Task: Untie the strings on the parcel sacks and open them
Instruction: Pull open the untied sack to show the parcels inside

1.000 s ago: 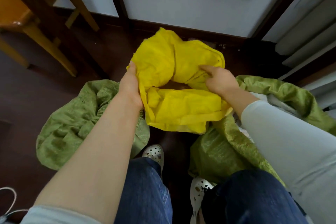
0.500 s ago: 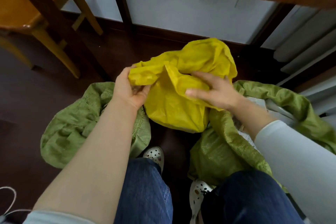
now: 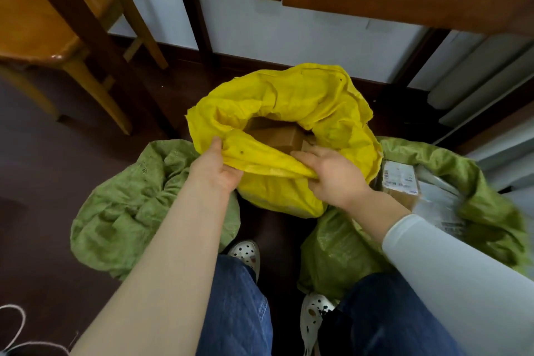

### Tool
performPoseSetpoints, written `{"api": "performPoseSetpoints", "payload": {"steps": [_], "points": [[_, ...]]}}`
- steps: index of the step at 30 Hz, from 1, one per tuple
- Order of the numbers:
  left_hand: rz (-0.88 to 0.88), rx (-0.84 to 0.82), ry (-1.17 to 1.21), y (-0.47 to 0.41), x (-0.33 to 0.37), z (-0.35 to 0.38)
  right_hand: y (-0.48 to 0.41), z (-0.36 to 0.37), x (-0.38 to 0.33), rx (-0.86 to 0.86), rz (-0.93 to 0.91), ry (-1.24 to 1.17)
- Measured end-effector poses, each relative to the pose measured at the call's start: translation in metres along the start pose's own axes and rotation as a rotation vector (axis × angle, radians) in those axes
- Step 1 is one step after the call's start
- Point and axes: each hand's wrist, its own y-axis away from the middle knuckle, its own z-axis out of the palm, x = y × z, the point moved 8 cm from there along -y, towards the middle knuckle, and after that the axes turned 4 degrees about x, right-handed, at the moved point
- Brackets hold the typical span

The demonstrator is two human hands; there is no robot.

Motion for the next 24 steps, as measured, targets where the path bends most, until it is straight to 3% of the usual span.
{"api": "performPoseSetpoints", "payload": {"steps": [2, 3, 5, 7, 8, 14, 18, 21, 24], "points": [[0.062, 0.033, -0.152, -0.010, 0.004, -0.003, 0.007, 0.007, 0.001, -0.240, 0.123, -0.328], [0.097, 0.042, -0.226, -0.014, 0.005, -0.004, 0.008, 0.001, -0.004, -0.260, 0.216, -0.593], [0.159, 0.052, -0.338, -0.011, 0.009, -0.002, -0.006, -0.027, -0.001, 0.023, 0.266, -0.868], [0.186, 0.078, -0.418, -0.006, 0.014, -0.001, -0.027, -0.063, 0.003, 0.342, 0.179, -0.537], [0.180, 0.082, -0.449, -0.007, 0.014, -0.001, -0.040, -0.069, -0.002, 0.368, 0.120, -0.342], [0.072, 0.024, -0.519, -0.018, -0.001, -0.004, -0.109, -0.048, -0.016, 0.225, 0.020, 0.185], [-0.009, -0.090, -0.509, -0.028, -0.005, -0.003, -0.130, -0.034, 0.008, 0.159, 0.156, 0.232], [-0.064, -0.127, -0.482, -0.039, -0.005, -0.008, -0.131, -0.031, 0.021, 0.165, 0.149, 0.260], [-0.116, -0.065, -0.290, -0.060, 0.002, -0.027, -0.131, -0.028, 0.048, 0.120, 0.244, -0.058]]}}
